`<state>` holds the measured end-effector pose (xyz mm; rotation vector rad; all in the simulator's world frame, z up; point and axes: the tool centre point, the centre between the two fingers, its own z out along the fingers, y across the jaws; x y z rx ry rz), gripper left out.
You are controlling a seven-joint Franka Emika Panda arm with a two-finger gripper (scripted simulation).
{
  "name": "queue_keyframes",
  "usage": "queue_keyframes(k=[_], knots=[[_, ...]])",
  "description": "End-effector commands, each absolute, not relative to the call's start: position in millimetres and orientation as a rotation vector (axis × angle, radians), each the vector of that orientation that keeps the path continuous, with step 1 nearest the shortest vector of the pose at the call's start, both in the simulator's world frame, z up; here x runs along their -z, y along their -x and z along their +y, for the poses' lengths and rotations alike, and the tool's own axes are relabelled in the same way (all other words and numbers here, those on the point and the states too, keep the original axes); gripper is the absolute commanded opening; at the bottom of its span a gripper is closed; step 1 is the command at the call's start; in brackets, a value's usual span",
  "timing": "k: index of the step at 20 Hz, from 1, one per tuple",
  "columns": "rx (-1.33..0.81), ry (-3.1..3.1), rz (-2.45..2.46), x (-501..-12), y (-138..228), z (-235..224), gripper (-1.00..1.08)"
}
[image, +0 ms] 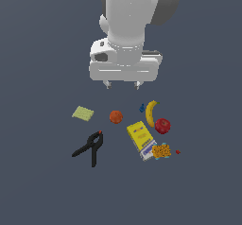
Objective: Pick up a designated object from a clutter of objects.
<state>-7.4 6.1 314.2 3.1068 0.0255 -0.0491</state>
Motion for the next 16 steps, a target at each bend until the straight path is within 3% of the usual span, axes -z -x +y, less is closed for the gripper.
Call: queue_keyframes(k=[1, 16], knots=[[0.049, -3.107, 0.025, -314.2, 7.4, 6.1, 1.00], [0.026, -3.082, 0.105, -322.4, 1.8, 17.0, 1.00]])
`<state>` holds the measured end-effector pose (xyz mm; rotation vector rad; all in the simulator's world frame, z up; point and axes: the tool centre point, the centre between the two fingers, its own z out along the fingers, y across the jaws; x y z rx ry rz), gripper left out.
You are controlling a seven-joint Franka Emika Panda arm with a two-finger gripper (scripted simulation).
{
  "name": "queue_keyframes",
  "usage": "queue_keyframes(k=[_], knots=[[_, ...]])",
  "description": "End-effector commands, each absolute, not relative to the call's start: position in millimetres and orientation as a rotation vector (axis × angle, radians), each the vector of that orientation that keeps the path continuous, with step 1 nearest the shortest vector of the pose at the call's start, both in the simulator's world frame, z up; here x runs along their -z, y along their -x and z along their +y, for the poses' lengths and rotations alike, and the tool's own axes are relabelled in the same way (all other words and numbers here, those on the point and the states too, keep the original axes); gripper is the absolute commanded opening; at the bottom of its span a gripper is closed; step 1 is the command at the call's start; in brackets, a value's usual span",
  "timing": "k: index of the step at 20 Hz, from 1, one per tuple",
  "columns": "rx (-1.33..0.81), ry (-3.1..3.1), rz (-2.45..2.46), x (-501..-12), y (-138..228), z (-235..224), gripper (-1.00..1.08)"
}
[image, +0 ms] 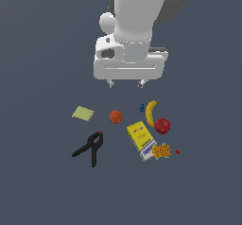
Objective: Pick up a designated object from a clutter of objects.
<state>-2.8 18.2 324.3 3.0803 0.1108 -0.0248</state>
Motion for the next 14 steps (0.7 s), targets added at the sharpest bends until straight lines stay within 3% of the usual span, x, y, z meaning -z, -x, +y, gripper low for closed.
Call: queue_keyframes(k=[1, 14], knots=[[0.026, -3.083, 0.098, -320.6, 0.2, 16.0, 1.00], [0.022, -3.118, -0.121, -255.8, -44.1, -20.6, 1.00]])
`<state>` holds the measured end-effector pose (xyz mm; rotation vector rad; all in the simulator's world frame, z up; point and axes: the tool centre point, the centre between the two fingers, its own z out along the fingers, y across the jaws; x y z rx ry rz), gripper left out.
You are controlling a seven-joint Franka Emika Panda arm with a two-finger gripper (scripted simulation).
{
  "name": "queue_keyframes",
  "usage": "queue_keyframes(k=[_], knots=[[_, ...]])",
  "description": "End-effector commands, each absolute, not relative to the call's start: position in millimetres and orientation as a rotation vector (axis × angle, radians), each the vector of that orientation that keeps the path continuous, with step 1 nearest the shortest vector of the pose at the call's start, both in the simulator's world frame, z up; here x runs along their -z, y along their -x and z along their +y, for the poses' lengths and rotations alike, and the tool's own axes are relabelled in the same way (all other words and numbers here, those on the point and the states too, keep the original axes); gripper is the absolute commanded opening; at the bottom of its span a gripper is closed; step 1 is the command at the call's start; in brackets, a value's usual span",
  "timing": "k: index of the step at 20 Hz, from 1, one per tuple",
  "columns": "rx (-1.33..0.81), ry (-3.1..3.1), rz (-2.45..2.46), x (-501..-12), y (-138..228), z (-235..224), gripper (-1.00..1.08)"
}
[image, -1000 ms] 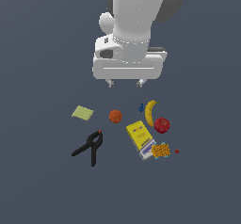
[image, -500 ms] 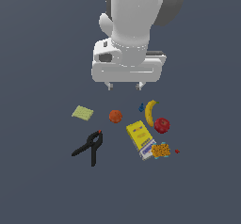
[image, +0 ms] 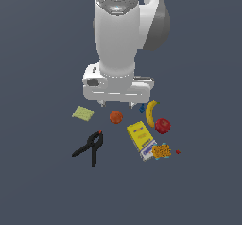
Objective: Pick up a designated object from a clutter of objects.
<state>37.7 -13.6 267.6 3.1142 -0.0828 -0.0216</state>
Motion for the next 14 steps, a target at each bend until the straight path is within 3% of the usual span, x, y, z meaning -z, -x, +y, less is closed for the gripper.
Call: queue_keyframes(k=[1, 14], knots=[[0.021, -3.120, -0.150, -247.2, -48.7, -25.8, 1.00], [0.007, -3.101, -0.524, -124.3, -88.4, -102.1, 1.00]])
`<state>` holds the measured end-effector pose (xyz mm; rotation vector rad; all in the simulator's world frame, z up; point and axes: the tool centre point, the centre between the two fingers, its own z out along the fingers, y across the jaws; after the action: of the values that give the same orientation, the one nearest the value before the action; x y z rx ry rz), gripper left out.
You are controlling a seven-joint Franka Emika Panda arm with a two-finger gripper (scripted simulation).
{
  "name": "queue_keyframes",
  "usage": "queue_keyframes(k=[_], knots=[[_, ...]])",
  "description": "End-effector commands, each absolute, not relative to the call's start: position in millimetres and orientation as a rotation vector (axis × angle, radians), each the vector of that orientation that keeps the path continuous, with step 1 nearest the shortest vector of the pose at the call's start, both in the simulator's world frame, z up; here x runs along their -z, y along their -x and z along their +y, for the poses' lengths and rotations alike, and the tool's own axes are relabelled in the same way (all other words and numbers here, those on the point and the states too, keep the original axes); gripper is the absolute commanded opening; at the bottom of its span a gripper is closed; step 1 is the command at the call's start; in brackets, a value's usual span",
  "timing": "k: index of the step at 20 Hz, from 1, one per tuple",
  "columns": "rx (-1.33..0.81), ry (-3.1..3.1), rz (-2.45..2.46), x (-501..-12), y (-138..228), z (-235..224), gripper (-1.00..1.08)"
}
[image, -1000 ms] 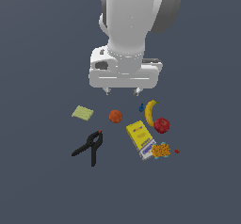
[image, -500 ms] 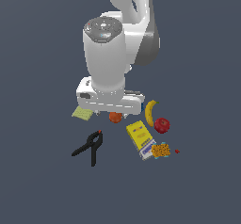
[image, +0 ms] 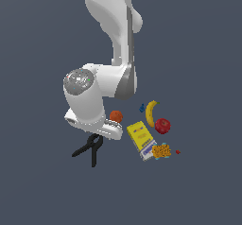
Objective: Pick up a designated object from a clutter of objects.
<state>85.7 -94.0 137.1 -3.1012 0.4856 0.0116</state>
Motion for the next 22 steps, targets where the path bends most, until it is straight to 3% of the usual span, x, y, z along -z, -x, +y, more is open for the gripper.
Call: queue_keyframes(k=[1, 9, 22], knots=[[-0.006, 3.091, 0.544, -116.9, -89.4, -106.8, 1.00], [-0.001, 3.071, 0.657, -76.5, -92.2, -132.3, 1.00], [-0.002, 3.069, 0.674, -53.4, -91.3, -136.2, 1.00]])
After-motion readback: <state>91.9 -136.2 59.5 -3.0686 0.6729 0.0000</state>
